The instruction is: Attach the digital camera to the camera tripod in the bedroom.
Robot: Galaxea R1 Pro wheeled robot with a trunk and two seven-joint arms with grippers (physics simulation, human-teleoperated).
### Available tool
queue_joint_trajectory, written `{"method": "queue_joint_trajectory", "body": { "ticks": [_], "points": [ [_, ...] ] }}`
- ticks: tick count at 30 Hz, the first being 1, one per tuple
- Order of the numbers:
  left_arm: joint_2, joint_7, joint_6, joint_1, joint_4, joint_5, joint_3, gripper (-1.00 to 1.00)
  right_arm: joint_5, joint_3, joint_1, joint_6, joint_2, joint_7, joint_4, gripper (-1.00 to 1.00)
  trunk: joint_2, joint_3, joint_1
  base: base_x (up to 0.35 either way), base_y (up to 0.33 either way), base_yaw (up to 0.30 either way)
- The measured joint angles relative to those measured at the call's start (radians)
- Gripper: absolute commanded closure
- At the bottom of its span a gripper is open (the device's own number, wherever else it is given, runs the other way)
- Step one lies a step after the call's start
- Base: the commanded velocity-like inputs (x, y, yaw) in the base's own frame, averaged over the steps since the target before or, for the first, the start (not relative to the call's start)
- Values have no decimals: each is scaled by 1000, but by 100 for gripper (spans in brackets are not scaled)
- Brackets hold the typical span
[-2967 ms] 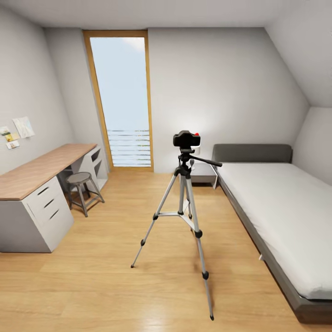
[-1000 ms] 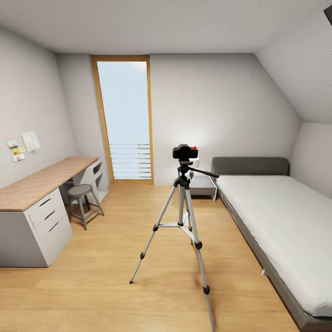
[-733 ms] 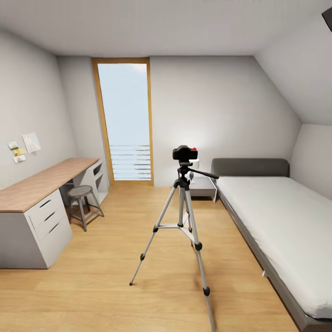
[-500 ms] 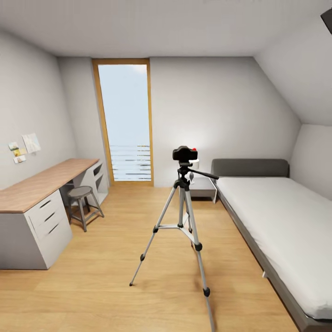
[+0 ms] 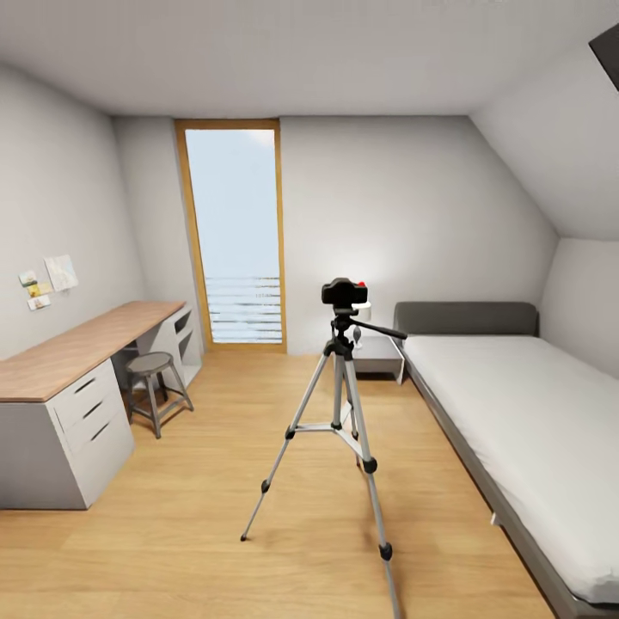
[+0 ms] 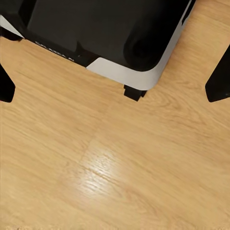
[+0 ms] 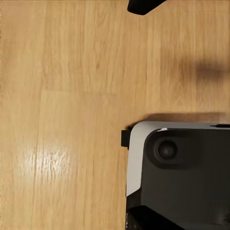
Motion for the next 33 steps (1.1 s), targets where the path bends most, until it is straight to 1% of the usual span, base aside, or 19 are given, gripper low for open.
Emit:
{"method": "queue_joint_trajectory", "body": {
  "ticks": [33],
  "points": [
    [0,0,0,0,0,0,0,-100,-2,1,0,-1,-8,-8,0,-100,0,53,0,0,0,0]
  ]
}}
